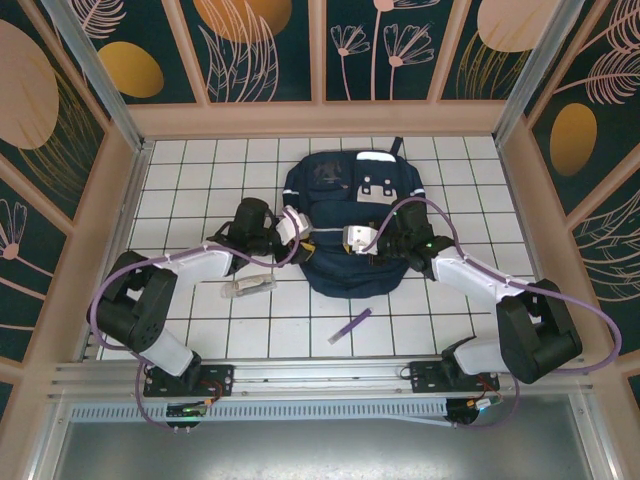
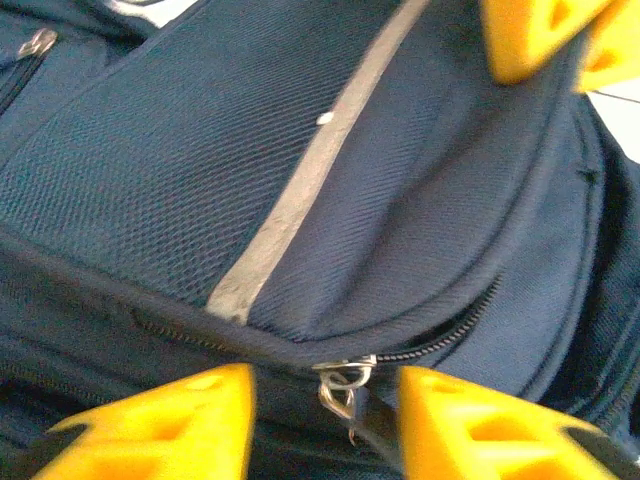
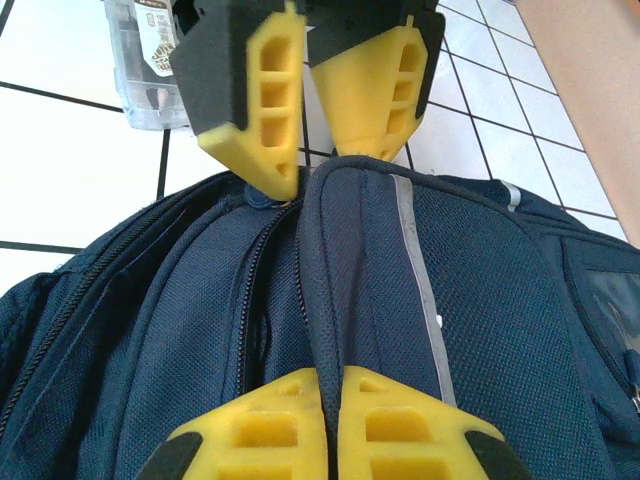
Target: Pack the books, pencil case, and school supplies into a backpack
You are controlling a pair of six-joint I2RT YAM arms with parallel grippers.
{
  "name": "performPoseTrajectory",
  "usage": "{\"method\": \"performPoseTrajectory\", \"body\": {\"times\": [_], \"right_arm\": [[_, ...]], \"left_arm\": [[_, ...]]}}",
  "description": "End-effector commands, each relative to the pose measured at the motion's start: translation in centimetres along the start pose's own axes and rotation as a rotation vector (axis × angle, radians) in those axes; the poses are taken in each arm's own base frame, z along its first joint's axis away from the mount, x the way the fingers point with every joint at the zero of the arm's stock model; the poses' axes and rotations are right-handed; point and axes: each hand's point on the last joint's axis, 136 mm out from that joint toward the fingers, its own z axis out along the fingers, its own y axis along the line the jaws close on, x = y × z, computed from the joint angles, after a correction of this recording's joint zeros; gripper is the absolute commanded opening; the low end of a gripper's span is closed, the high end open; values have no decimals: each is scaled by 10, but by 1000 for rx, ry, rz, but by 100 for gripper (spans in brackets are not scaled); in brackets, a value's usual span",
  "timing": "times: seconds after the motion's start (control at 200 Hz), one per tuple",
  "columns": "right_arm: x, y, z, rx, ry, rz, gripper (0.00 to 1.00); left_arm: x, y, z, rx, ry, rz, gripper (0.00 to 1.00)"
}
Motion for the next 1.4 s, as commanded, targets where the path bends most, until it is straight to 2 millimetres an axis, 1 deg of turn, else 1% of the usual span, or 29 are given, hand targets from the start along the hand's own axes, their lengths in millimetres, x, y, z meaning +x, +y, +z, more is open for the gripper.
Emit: {"method": "performPoseTrajectory", "body": {"times": [0.0,0.075,0.16,0.215,0.265,0.37,0.425,0.47,0.53,0.601,0.676,0.736,0.776,0.821,0.861,0.881,0.956,0.996,1.061,1.141,1.236,1.261,1.296,1.396], "right_arm": [[-21,1,-8,-1,-60,-51,0],[-20,2,-8,-1,-58,-59,0],[-19,7,-8,-16,-55,-69,0],[-18,11,-7,-27,-51,-77,0],[-17,15,-5,-40,-44,-89,0],[-17,23,-2,-64,-45,-99,0],[-20,26,-1,-76,-59,-101,0],[-22,28,0,-87,-69,-101,0],[-25,31,0,-105,-77,-104,0],[-28,31,-1,-114,-83,-113,0],[-32,30,-2,-109,-101,-109,0],[-33,28,-2,-94,-109,-105,0],[-34,27,-2,-87,-112,-103,0],[-35,22,-2,-66,-115,-96,0],[-37,18,-2,-47,-122,-85,0],[-39,15,-1,-33,-126,-77,0],[-39,-5,0,44,-120,-20,0],[-40,-14,0,65,-120,8,0],[-41,-30,2,103,-110,70,0],[-42,-37,3,76,-121,137,0],[-43,-41,3,58,-152,199,0],[-44,-42,2,56,-165,211,0],[-45,-43,0,53,-188,227,0],[-53,-46,-7,10,-245,282,0]], "left_arm": [[2,11,-2,-86,-21,-9,20],[-3,3,-7,-65,-49,43,0],[-11,-1,-13,-56,-71,115,0],[-14,5,-17,-88,-62,159,0],[-11,19,-20,-145,-15,192,0],[-10,58,-28,-256,45,205,0],[-14,75,-32,-309,49,210,0],[-19,86,-33,-341,46,222,0],[-22,97,-32,-378,41,236,0],[-19,107,-26,-395,46,225,0],[-16,107,-16,-356,57,220,0],[-15,110,-13,-353,57,208,0],[-15,113,-13,-370,54,203,9],[-16,114,-16,-387,52,204,15],[-17,115,-19,-402,49,211,23],[-18,114,-21,-406,48,216,28],[-22,108,-30,-408,48,237,39],[-23,102,-35,-397,47,239,43],[-26,87,-43,-355,35,229,49],[-33,59,-52,-254,5,215,56],[-40,25,-62,-138,-37,263,73],[-43,21,-65,-135,-46,286,77],[-47,17,-67,-147,-56,317,81],[-57,19,-67,-184,-67,387,82]]}}
